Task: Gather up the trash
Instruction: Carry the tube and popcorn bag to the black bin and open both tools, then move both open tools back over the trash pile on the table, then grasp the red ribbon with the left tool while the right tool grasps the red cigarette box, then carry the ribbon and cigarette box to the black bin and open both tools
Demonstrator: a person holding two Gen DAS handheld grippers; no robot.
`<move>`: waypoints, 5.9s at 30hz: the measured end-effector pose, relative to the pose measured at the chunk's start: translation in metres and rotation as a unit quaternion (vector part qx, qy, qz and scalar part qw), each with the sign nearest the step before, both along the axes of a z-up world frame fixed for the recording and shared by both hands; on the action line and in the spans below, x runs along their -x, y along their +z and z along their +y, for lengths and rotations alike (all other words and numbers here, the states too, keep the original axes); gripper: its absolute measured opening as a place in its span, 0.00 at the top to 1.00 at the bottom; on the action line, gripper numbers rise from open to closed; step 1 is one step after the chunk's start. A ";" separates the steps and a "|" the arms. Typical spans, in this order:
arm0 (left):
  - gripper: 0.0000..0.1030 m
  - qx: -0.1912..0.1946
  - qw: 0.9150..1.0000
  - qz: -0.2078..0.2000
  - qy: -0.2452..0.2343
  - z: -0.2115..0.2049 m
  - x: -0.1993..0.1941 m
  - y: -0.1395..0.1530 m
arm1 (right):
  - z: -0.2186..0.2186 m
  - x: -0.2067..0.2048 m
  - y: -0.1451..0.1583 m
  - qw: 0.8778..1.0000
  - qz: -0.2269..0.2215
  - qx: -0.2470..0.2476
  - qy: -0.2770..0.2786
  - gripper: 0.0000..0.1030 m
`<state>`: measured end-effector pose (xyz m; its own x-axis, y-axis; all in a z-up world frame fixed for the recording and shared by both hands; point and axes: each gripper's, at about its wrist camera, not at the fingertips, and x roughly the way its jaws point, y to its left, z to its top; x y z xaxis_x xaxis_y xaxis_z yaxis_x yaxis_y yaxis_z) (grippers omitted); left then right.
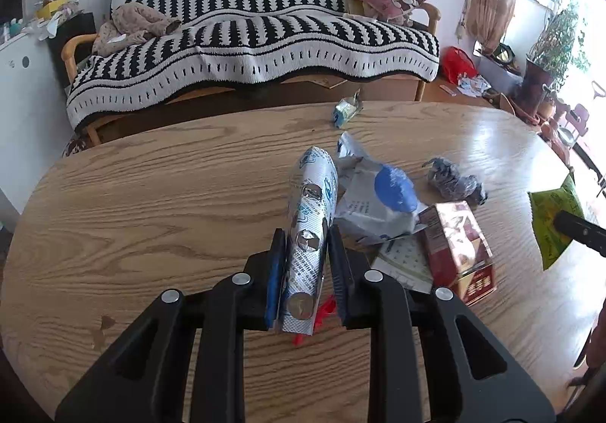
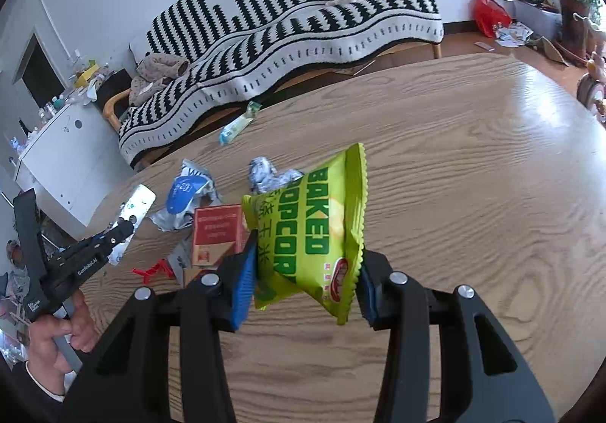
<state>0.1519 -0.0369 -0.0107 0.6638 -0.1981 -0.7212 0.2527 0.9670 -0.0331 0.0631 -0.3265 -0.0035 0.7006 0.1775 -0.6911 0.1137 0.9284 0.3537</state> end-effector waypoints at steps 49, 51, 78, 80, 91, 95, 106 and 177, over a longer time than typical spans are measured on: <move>0.78 0.058 0.878 0.197 -0.433 -0.567 0.354 -0.119 | -0.420 0.408 -0.075 0.897 0.196 0.013 -0.395 0.56; 0.78 0.058 0.877 0.199 -0.434 -0.569 0.354 -0.120 | -0.422 0.409 -0.075 0.897 0.196 0.013 -0.396 0.56; 0.17 0.048 0.907 0.086 -0.409 -0.431 0.275 -0.029 | -0.342 0.310 -0.005 0.937 0.088 0.050 -0.336 0.20; 0.14 0.042 0.919 0.051 -0.388 -0.379 0.250 -0.012 | -0.313 0.277 0.002 0.948 0.079 0.069 -0.299 0.20; 0.13 0.068 0.991 0.009 -0.112 -0.092 0.104 0.024 | -0.120 0.097 0.025 0.992 0.009 0.077 -0.104 0.20; 0.13 0.013 0.998 -0.010 -0.056 -0.020 0.080 0.014 | -0.042 0.046 0.020 0.997 0.000 0.068 -0.031 0.20; 0.13 -0.034 0.995 0.031 -0.090 0.020 0.031 -0.039 | 0.095 -0.021 -0.022 0.992 0.029 0.091 0.087 0.16; 0.92 0.091 0.916 0.049 -0.388 -0.437 0.264 -0.005 | -0.328 0.356 0.030 0.933 0.060 0.105 -0.339 0.46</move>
